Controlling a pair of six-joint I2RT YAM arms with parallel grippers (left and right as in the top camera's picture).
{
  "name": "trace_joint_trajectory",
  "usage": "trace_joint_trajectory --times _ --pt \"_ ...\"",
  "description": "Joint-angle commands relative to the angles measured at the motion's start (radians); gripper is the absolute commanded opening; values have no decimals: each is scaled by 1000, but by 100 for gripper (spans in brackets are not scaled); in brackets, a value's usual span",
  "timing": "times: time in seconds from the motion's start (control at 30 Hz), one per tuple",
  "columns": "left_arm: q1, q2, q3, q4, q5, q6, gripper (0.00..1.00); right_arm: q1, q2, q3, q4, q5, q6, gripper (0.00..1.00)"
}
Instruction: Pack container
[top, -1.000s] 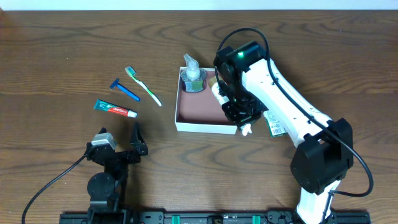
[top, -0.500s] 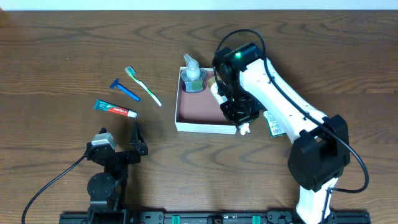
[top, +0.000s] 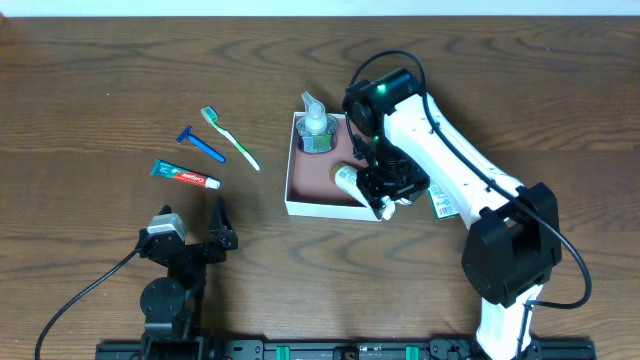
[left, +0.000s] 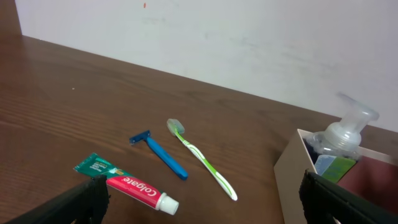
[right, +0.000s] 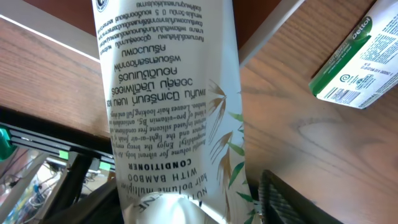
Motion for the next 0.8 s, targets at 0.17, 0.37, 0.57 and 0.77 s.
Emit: trace_joint_trajectory --times 0.17,0.37,0.57,0.77 --pt "5 -4 -23 -33 -10 10 98 10 -4 82 4 -3 13 72" --pt "5 -4 -23 -33 -10 10 98 10 -46 203 -3 7 105 77" --pt "5 -4 -23 -33 -10 10 98 9 -149 217 101 99 488 77" --pt "5 -4 -23 -33 -10 10 98 37 -248 216 31 239 817 68"
